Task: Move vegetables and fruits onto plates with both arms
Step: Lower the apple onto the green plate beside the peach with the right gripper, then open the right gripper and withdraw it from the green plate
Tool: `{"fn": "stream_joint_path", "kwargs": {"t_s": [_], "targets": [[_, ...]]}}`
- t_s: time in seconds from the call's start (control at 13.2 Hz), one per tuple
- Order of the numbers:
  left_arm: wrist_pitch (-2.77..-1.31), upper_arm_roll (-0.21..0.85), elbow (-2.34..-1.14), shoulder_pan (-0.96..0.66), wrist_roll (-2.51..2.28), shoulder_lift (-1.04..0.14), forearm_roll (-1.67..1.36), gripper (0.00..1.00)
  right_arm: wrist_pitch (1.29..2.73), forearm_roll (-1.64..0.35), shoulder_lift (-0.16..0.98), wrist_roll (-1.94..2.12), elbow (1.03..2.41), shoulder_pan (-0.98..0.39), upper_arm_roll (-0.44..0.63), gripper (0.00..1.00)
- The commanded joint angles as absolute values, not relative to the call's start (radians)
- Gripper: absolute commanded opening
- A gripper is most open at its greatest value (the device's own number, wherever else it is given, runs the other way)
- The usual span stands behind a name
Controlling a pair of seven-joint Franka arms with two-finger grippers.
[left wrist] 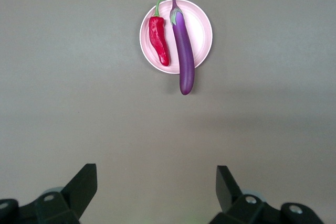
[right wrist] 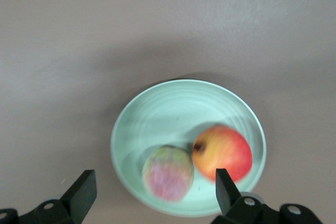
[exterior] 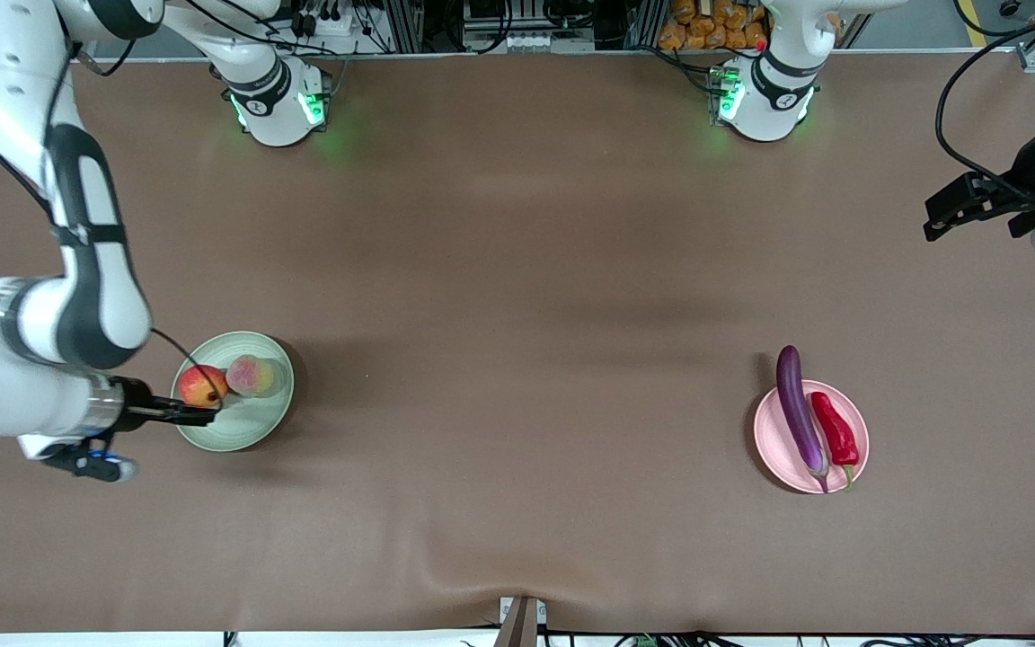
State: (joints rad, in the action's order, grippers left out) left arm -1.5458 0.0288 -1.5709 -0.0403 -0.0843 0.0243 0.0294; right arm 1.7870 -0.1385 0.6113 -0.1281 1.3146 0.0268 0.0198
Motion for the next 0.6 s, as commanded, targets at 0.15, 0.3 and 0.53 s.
{"fn": "stream_joint_path", "kwargs": {"t_s": [0.15,0.3,0.53], "targets": [[-1.536,0.037,-1.598,-0.043,-0.106,0.077,0.057,1.0,1.476,-0.136,0.562,-0.103,1.086,0.035,0.011,1.0],[-1.531,0.037,-1.601,-0.041,-0.107,0.09,0.055,1.0,1.46,-0.117,0.419,-0.098,1.148,0.019,0.014,1.0],[-1.522,0.035,-1.6,-0.038,-0.104,0.094,0.052,1.0,1.462,-0.109,0.249,-0.095,1.283,-0.008,0.021,1.0]]}}
